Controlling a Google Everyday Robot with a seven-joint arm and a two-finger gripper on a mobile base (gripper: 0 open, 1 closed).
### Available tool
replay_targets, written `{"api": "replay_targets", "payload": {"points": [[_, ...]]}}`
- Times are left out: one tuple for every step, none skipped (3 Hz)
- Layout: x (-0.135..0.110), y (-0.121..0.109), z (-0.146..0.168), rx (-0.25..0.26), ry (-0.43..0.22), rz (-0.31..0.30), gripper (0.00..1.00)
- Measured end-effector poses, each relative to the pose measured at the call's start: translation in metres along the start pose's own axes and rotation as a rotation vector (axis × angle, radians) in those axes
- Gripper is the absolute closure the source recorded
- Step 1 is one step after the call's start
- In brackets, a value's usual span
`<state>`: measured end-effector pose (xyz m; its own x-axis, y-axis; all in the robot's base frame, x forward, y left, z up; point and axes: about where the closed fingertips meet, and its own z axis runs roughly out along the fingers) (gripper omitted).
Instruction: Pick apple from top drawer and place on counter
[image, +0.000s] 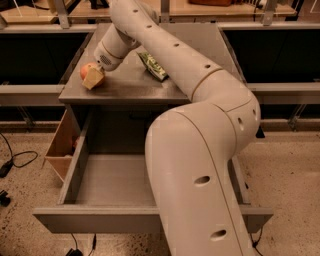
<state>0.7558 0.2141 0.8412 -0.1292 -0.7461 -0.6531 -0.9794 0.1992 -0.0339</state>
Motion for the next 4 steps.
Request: {"api": "replay_targets", "payload": {"points": [[0.0,0.0,0.0,0.0,0.0,0.0,0.35],[0.0,0.0,0.0,0.0,0.0,0.0,0.11],[-0.021,0.003,-0.007,0.008,-0.007,-0.024,0.0],[-0.061,0.012,-0.051,0.04,-0.007,-0.107,0.0]]}}
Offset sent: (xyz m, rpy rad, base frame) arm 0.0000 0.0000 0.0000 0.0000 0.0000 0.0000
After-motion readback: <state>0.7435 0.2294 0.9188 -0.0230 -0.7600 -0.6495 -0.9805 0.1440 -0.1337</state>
